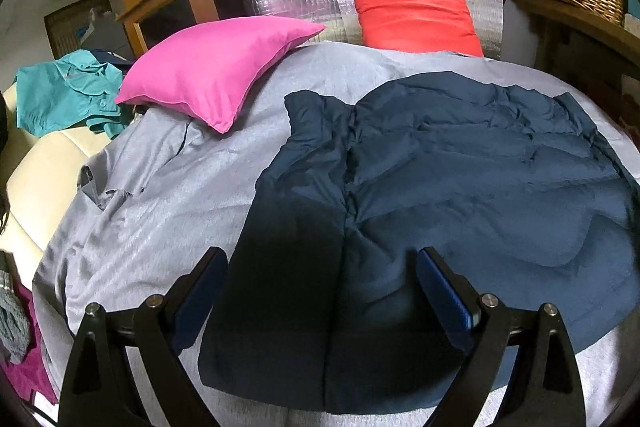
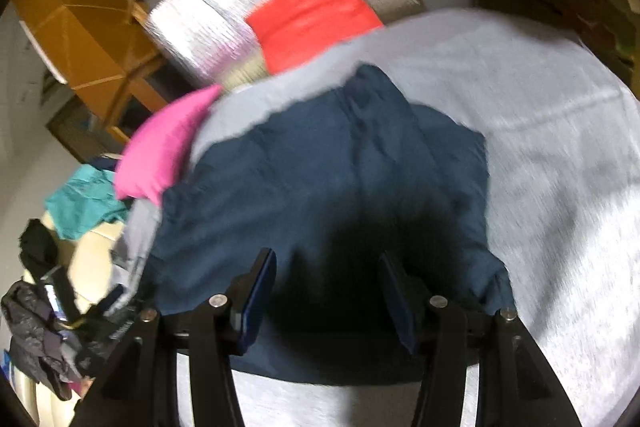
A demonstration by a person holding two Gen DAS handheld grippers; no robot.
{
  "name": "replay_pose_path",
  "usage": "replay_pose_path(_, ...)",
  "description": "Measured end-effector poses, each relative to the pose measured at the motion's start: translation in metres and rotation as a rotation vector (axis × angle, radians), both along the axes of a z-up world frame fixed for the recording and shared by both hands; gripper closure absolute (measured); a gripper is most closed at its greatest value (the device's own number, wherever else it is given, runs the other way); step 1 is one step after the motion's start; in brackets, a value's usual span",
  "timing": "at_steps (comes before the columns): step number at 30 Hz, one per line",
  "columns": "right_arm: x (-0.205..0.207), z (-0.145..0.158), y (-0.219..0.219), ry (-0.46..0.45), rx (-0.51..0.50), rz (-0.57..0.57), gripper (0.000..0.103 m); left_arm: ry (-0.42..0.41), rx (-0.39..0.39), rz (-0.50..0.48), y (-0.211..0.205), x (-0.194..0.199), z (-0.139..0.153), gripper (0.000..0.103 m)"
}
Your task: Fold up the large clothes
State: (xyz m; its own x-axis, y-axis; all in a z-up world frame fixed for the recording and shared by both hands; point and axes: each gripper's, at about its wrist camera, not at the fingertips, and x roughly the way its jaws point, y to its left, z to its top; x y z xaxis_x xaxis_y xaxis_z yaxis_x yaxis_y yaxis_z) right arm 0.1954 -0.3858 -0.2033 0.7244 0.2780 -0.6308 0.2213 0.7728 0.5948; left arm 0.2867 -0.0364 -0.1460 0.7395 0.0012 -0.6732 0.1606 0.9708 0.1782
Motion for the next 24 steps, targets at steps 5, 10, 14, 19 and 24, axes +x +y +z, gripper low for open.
replay_pose_path(5,0.023,-0.015,0.010,0.071,0.049,0.027,0.045,0.008,-0.002,-0.002,-0.001,0.004,-0.002,0.008)
replay_pose_path(10,0.032,-0.021,0.016,0.115,0.028,0.029,0.045,0.007,0.008,-0.008,-0.002,0.004,-0.003,0.008)
replay_pose_path(14,0.023,-0.015,0.008,0.069,0.067,0.009,0.045,0.006,0.010,-0.004,-0.001,0.003,-0.003,0.008)
replay_pose_path(19,0.021,-0.019,0.011,0.099,0.042,0.025,0.045,0.007,0.011,-0.005,-0.001,0.004,-0.004,0.008)
replay_pose_path(24,0.022,-0.017,0.012,0.089,0.042,0.029,0.045,0.010,0.016,-0.005,-0.001,0.004,-0.006,0.008)
